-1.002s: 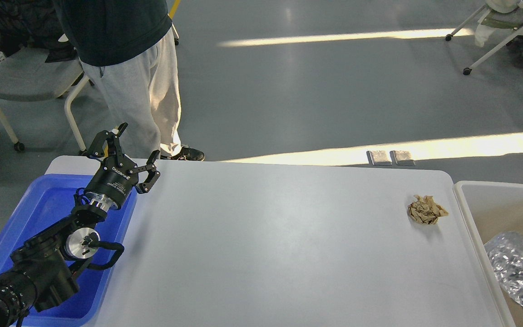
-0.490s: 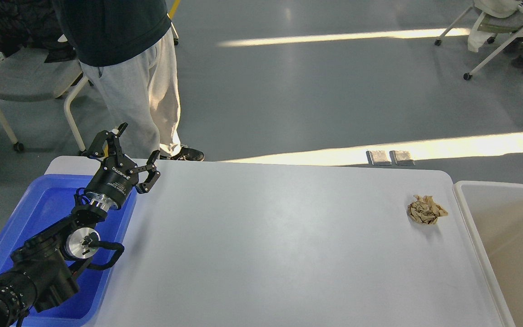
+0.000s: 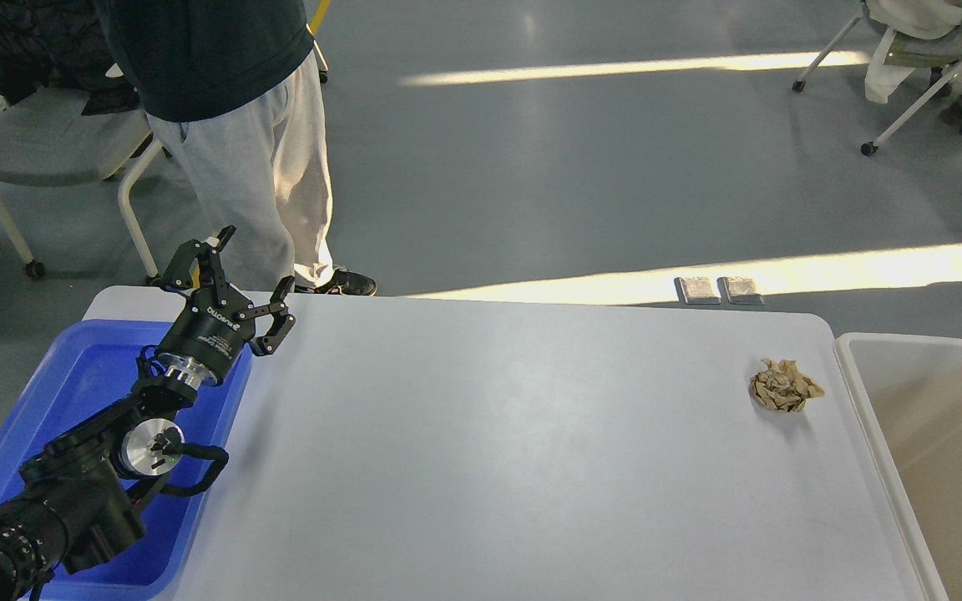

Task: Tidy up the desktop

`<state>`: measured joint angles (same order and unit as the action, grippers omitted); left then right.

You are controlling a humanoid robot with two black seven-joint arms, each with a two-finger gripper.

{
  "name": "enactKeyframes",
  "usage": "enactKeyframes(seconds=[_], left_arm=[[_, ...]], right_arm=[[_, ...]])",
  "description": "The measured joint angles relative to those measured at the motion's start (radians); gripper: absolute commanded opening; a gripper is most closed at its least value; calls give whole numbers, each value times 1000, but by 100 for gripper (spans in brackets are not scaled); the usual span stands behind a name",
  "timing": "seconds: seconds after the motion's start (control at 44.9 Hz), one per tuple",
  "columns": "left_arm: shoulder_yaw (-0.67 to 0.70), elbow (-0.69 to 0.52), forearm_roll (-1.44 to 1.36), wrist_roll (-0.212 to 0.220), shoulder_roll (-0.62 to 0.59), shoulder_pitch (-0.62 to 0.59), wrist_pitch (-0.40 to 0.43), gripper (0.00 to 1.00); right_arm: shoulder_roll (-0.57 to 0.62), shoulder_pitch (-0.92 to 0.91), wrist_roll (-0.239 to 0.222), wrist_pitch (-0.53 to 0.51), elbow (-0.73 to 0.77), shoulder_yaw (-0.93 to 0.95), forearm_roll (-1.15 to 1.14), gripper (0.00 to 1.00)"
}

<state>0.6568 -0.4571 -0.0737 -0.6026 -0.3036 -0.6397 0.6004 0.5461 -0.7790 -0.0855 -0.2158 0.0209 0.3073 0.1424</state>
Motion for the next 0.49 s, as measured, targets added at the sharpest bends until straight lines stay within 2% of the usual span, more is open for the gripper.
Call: enactKeyframes(seconds=[0.178,0.49], left_arm=[[0,0,0,0,0,0,0,100],[0,0,0,0,0,0,0,100]], right_arm=[[38,-15,-1,-59,-137,126,59,99],[53,8,2,-101,-439,280,92,99]])
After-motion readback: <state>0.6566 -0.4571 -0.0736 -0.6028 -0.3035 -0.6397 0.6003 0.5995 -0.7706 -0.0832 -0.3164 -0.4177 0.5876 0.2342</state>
